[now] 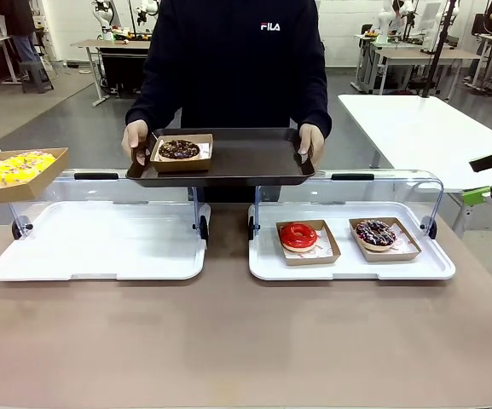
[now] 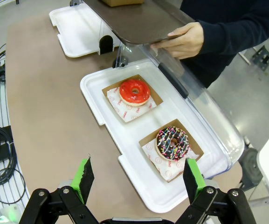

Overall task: Provide the desired donut to the person.
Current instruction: Place the picked Paper togo box onto the Handle tray extended by the person.

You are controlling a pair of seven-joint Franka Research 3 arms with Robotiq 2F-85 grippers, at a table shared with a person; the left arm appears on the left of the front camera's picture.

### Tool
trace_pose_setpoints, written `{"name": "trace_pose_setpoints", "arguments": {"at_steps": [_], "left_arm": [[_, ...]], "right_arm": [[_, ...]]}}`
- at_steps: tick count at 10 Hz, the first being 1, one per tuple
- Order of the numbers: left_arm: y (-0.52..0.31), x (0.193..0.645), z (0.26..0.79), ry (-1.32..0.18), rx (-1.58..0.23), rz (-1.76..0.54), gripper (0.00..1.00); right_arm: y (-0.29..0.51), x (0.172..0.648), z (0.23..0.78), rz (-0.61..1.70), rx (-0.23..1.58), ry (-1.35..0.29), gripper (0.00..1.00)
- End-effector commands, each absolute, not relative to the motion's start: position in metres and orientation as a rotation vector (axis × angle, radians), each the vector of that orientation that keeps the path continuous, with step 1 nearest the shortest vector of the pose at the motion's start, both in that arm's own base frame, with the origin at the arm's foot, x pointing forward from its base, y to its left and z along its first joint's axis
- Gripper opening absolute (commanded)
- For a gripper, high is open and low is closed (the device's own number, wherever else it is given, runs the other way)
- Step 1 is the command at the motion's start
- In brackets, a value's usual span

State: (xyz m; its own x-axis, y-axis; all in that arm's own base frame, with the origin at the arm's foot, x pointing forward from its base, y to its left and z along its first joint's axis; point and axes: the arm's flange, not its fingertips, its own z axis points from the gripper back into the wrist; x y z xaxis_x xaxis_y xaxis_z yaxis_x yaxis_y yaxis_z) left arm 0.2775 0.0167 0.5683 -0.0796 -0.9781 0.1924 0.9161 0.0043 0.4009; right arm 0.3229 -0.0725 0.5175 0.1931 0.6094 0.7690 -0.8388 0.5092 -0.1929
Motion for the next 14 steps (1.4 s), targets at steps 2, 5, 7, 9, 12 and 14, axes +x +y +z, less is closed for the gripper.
{"name": "trace_pose_setpoints", "arguments": {"at_steps": [2, 5, 7, 9, 12, 14], "left_arm": [[0.005, 0.293, 0.586, -0.545, 0.138, -1.558, 0.01], [-0.062, 0.343, 0.642, -0.512, 0.157, -1.619, 0.01], [-0.122, 0.398, 0.666, -0.492, 0.169, -1.597, 0.01], [-0.194, 0.467, 0.672, -0.443, 0.147, -1.638, 0.01], [-0.277, 0.531, 0.643, -0.395, 0.144, -1.656, 0.01], [-0.321, 0.536, 0.618, -0.392, 0.177, -1.681, 0.01]], "right_arm": [[-0.073, 0.325, 0.516, 1.039, 0.315, -0.933, 1.0], [-0.073, 0.325, 0.516, 1.039, 0.315, -0.933, 1.0], [-0.073, 0.325, 0.516, 1.039, 0.315, -0.933, 1.0], [-0.073, 0.325, 0.516, 1.039, 0.315, -0.933, 1.0], [-0.073, 0.325, 0.516, 1.039, 0.315, -0.933, 1.0], [-0.073, 0.325, 0.516, 1.039, 0.315, -0.933, 1.0]]}}
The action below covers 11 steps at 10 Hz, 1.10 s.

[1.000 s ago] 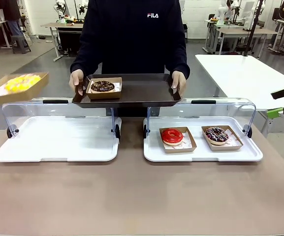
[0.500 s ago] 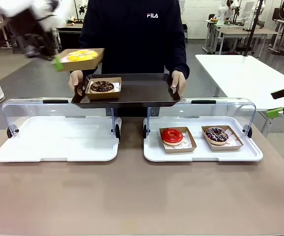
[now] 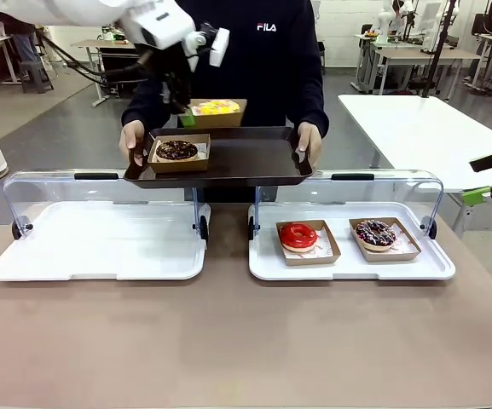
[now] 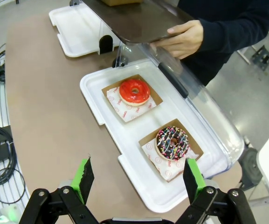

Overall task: Provide the desired donut to the person.
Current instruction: Place the picked Paper togo box onto the Handle tray extended by the person.

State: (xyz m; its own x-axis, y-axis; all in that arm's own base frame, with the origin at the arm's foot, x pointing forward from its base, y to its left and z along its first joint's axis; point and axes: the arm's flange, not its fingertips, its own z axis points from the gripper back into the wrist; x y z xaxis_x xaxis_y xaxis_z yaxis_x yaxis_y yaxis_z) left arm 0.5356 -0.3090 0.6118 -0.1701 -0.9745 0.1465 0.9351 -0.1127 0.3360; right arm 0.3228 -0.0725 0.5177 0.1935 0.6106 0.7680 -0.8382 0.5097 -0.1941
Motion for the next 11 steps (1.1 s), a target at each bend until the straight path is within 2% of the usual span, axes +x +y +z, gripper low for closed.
{"name": "trace_pose_setpoints", "arguments": {"at_steps": [1, 5, 10, 11], "left_arm": [[-0.338, 0.537, 0.604, -0.395, 0.201, -1.673, 0.01], [-0.369, 0.555, 0.561, -0.4, 0.177, -1.671, 0.01], [-0.376, 0.559, 0.552, -0.388, 0.132, -1.665, 0.01], [-0.378, 0.559, 0.55, -0.346, 0.104, -1.659, 0.46]], "right_arm": [[-0.073, 0.325, 0.516, 1.039, 0.315, -0.933, 1.0], [-0.073, 0.325, 0.516, 1.039, 0.315, -0.933, 1.0], [-0.073, 0.325, 0.516, 1.039, 0.315, -0.933, 1.0], [-0.073, 0.325, 0.516, 1.039, 0.315, -0.933, 1.0]]}}
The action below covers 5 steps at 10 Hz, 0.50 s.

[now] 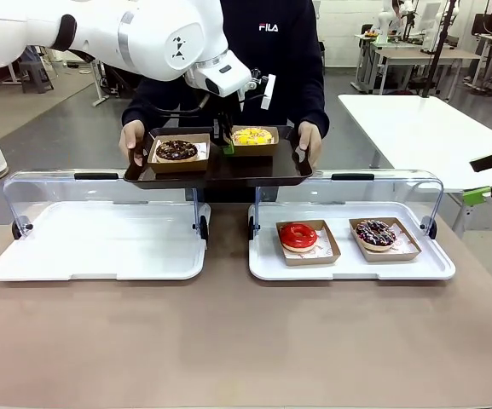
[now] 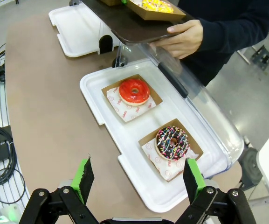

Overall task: Provide the desired donut to the person.
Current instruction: Place the picked Paper togo box onto the Handle tray extended by the person.

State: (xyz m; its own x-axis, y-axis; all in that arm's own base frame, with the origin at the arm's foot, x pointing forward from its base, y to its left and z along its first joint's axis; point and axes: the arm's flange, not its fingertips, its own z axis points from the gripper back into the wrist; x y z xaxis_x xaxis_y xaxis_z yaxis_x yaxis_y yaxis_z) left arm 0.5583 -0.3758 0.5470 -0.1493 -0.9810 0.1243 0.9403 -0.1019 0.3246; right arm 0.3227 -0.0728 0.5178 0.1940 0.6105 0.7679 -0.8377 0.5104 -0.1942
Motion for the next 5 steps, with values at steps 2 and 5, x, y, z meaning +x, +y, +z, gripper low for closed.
{"name": "trace_pose_setpoints", "arguments": {"at_steps": [2, 5], "left_arm": [[-0.3789, 0.5593, 0.5509, -0.329, 0.087, -1.661, 1.0], [-0.3794, 0.5577, 0.5566, -0.325, 0.08, -1.662, 0.78]], "right_arm": [[-0.0725, 0.3252, 0.5164, 1.039, 0.315, -0.933, 1.0], [-0.0725, 0.3252, 0.5164, 1.039, 0.315, -0.933, 1.0]]}}
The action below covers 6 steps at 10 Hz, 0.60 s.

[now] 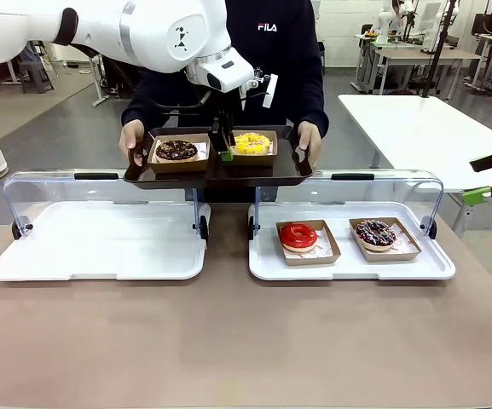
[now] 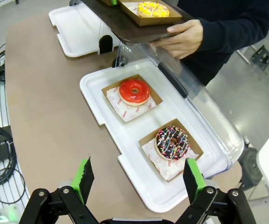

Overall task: Provide the desired donut to the person.
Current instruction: Place the picked Paper togo box onto the Handle tray extended by the person.

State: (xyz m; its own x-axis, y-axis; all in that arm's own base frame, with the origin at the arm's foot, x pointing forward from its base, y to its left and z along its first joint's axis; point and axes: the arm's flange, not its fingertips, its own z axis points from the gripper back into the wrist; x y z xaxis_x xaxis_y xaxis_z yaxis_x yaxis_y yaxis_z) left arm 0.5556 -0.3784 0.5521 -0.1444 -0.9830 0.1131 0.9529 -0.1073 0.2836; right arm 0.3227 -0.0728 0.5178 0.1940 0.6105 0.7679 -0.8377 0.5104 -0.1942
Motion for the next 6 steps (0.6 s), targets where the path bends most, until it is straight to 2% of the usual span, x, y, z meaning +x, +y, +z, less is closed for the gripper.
{"name": "trace_pose_setpoints", "arguments": {"at_steps": [1, 2, 6], "left_arm": [[-0.379, 0.558, 0.559, -0.331, 0.07, -1.658, 0.87], [-0.378, 0.558, 0.561, -0.326, 0.061, -1.653, 1.0], [-0.376, 0.557, 0.569, -0.29, 0.03, -1.632, 1.0]], "right_arm": [[-0.073, 0.325, 0.516, 1.039, 0.315, -0.933, 1.0], [-0.073, 0.325, 0.516, 1.039, 0.315, -0.933, 1.0], [-0.073, 0.325, 0.516, 1.039, 0.315, -0.933, 1.0]]}}
